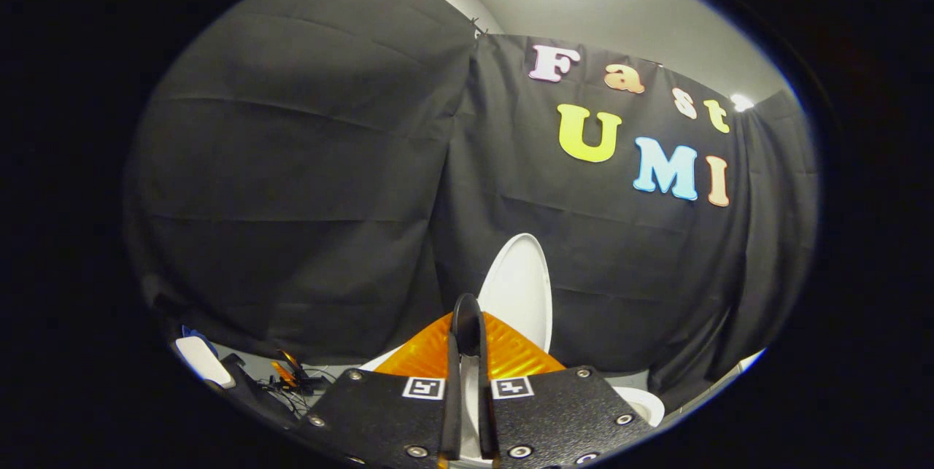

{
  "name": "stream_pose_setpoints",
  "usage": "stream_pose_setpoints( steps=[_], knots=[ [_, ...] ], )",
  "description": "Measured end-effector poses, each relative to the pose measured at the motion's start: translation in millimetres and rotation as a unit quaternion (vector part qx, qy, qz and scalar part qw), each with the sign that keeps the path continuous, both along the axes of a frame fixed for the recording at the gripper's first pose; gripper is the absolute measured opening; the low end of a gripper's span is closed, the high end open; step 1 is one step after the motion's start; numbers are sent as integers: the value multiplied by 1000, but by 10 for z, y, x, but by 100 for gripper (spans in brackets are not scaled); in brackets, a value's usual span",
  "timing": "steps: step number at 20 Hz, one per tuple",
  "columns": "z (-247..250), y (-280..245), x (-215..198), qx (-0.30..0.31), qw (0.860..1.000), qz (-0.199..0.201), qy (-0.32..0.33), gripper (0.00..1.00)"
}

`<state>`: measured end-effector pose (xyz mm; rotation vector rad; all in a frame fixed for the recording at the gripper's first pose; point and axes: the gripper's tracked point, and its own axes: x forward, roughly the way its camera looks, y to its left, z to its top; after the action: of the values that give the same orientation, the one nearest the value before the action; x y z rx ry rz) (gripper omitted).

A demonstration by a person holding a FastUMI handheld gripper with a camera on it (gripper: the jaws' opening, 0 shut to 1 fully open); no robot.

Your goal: Open the toilet lid.

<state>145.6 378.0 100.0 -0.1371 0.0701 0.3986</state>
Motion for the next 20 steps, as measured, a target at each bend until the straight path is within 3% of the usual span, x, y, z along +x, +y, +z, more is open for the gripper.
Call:
stream_pose_setpoints(
  steps=[1, 6, 7, 14, 20],
  knots=[
    [13, -33, -50, -2, 1000, 4, -4, 24],
    [359, -412, -378, 4, 998, 15, -60, 90],
    [462, -520, -416, 15, 997, 11, -69, 95],
    [832, -1573, -764, 93, 989, -54, -98, 95],
    [695, -2468, -987, 151, 976, -120, -99, 95]
  ],
)
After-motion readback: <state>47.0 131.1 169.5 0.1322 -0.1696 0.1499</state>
